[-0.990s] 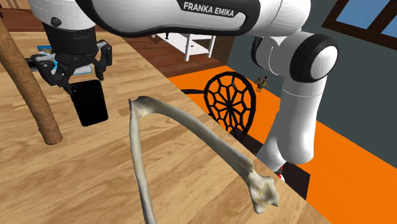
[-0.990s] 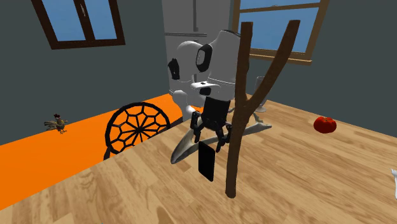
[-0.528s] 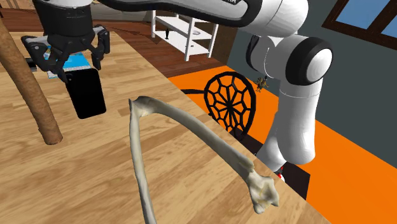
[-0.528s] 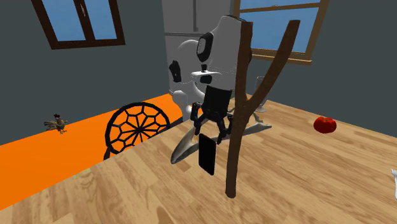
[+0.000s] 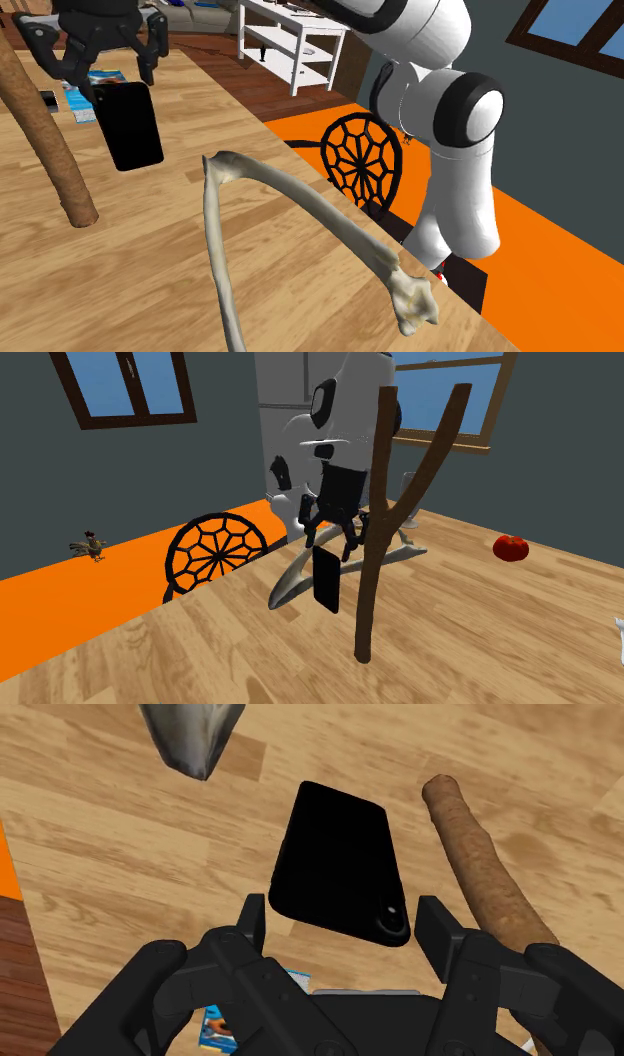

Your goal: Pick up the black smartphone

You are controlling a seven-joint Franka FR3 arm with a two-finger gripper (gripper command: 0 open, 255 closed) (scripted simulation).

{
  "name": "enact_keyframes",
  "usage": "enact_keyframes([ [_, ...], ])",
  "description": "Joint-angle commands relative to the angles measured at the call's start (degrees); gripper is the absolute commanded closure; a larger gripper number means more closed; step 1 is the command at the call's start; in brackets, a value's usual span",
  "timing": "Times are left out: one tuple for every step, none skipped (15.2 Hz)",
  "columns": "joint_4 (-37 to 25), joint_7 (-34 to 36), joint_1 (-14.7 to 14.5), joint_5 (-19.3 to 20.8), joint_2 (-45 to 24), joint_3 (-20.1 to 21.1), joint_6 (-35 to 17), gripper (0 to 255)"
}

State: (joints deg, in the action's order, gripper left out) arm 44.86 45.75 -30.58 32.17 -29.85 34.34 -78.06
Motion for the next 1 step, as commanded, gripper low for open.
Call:
enact_keyframes([
  [-2.5, -0.4, -1.0, 0.6, -1.1, -0.3, 1.3, 255],
])
